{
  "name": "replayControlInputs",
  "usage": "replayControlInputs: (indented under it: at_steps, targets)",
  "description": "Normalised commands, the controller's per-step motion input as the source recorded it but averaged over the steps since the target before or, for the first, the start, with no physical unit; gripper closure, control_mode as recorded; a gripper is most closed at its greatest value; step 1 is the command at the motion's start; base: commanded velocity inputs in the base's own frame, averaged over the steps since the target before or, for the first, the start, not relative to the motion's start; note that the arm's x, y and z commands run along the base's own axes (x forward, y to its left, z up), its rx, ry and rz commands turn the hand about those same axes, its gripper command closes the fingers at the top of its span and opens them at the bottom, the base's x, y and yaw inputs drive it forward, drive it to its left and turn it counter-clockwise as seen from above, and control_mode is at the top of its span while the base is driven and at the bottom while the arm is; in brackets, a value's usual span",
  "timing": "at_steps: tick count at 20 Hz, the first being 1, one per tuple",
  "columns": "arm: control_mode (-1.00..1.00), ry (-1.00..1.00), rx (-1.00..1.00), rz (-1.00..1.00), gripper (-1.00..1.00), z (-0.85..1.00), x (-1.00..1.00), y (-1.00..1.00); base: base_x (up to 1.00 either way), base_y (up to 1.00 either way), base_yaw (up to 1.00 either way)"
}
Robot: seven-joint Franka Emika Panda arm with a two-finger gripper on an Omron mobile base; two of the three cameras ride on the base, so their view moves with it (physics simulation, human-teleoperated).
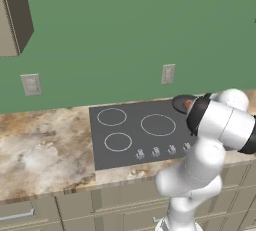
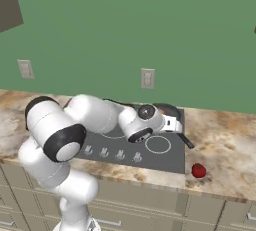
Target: Place the pan on the rear right burner on the stove. Then place the tomato and the onion in the pan and turn on the rear right burner.
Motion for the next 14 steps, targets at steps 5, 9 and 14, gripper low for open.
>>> replayControlInputs:
  at_steps: [5,9,14]
  targets:
    - [-1.0,0.0,0.0,-0.18,-1.0,0.31,-0.41,-0.19,0.0,0.0,0.0]
    - [-1.0,-0.02,0.0,-0.15,-1.0,0.43,-0.48,-0.16,0.0,0.0,0.0]
    - [-1.0,0.0,0.01,-0.08,-1.0,0.5,-0.43,-0.19,0.0,0.0,0.0]
